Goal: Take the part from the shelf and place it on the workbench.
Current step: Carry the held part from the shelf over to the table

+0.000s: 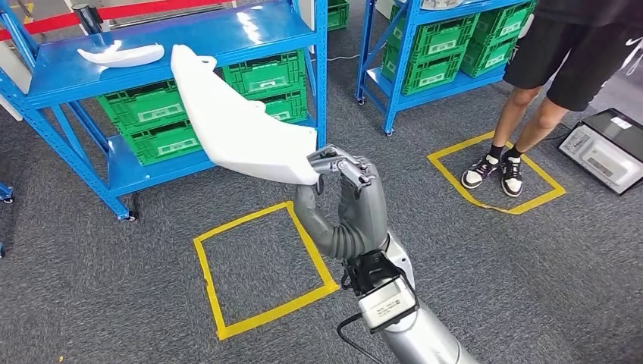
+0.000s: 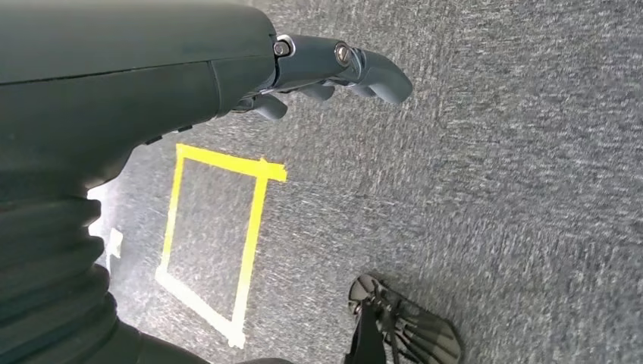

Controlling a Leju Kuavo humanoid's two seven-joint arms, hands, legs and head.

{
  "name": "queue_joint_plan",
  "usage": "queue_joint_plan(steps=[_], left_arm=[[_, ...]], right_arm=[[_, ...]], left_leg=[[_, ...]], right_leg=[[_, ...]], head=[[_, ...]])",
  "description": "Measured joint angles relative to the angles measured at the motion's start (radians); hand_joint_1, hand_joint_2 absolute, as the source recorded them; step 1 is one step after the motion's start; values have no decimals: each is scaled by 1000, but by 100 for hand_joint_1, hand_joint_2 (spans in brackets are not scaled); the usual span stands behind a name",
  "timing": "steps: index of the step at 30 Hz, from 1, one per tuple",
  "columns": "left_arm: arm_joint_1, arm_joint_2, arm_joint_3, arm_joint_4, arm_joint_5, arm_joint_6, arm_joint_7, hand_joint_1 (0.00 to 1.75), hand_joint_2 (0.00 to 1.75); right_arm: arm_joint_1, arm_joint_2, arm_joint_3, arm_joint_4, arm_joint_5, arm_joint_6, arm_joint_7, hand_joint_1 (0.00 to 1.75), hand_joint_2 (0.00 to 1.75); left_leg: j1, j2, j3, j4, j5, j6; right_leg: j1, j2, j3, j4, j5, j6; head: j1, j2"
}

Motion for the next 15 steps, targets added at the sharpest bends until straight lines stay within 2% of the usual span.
queue_joint_plan(steps=[2, 3, 4, 5, 6, 7, 8, 9, 10, 11, 13, 14, 15], left_arm=[[-1, 5, 3, -2, -3, -12, -19, 0, 175], [-1, 8, 4, -3, -7, -16, -26, 0, 175], [-1, 10, 4, -4, -13, -20, -31, 0, 175], [-1, 13, 4, -4, -18, -23, -34, 0, 175], [-1, 14, 4, -4, -24, -24, -36, 0, 175], [-2, 16, 4, -4, -30, -25, -38, 0, 175], [-2, 17, 4, -4, -37, -26, -38, 0, 175], [-2, 18, 4, -4, -42, -29, -39, 0, 175], [-2, 20, 4, -4, -47, -34, -43, 0, 175], [-2, 22, 4, -4, -50, -42, -51, 0, 175], [-3, 28, 4, -4, -53, -63, -81, 0, 175], [-3, 30, 4, -4, -54, -72, -97, 0, 175], [-3, 31, 4, -4, -54, -79, -111, 0, 175]], right_arm=[[7, -6, -14, -1, -10, -7, -8, 175, 175], [10, -9, -19, -1, -13, -10, -13, 175, 175], [14, -11, -24, -1, -14, -14, -16, 175, 175], [18, -13, -28, -1, -15, -16, -18, 175, 175], [21, -14, -32, -1, -15, -18, -19, 175, 175], [23, -16, -34, -2, -15, -20, -19, 175, 175], [24, -18, -36, -3, -15, -21, -19, 175, 175], [25, -19, -37, -5, -15, -22, -19, 175, 175], [28, -21, -37, -8, -15, -24, -19, 175, 175], [32, -23, -38, -10, -16, -25, -19, 175, 175], [43, -27, -39, -12, -17, -27, -18, 175, 175], [45, -29, -39, -13, -18, -26, -17, 175, 175], [47, -30, -39, -13, -18, -24, -15, 175, 175]], left_leg=[[0, 4, -26, 3, 21, 10], [-1, 5, -41, 6, 32, 11], [-2, 7, -58, 10, 42, 11], [-2, 8, -74, 14, 51, 10], [-2, 9, -91, 20, 59, 8], [-2, 9, -106, 27, 66, 6], [-3, 9, -119, 33, 73, 2], [-4, 9, -129, 38, 80, -3], [-5, 9, -134, 40, 87, -8], [-6, 9, -138, 40, 93, -14], [-3, 9, -141, 35, 104, -28], [-2, 8, -147, 41, 95, -34], [-1, 6, -157, 62, 71, -40]], right_leg=[[-1, 3, -37, 118, -102, 5], [-1, 3, -52, 186, -138, 7], [-1, 4, -58, 237, -151, 7], [-1, 4, -49, 258, -141, 6], [-1, 4, -21, 242, -115, 4], [-1, 4, 26, 190, -89, 1], [0, 4, 81, 117, -81, -3], [2, 5, 132, 42, -84, -8], [4, 5, 166, -11, -93, -12], [7, 6, 181, -43, -105, -16], [7, 6, 176, -56, -96, -28], [5, 5, 171, -60, -89, -36], [3, 4, 165, -62, -80, -44]], head=[[2, 0], [2, 0], [2, 0], [2, 0], [2, 0], [2, 0], [2, 0], [2, 0], [2, 0], [2, 0], [3, 0], [3, 0], [1, 0]])
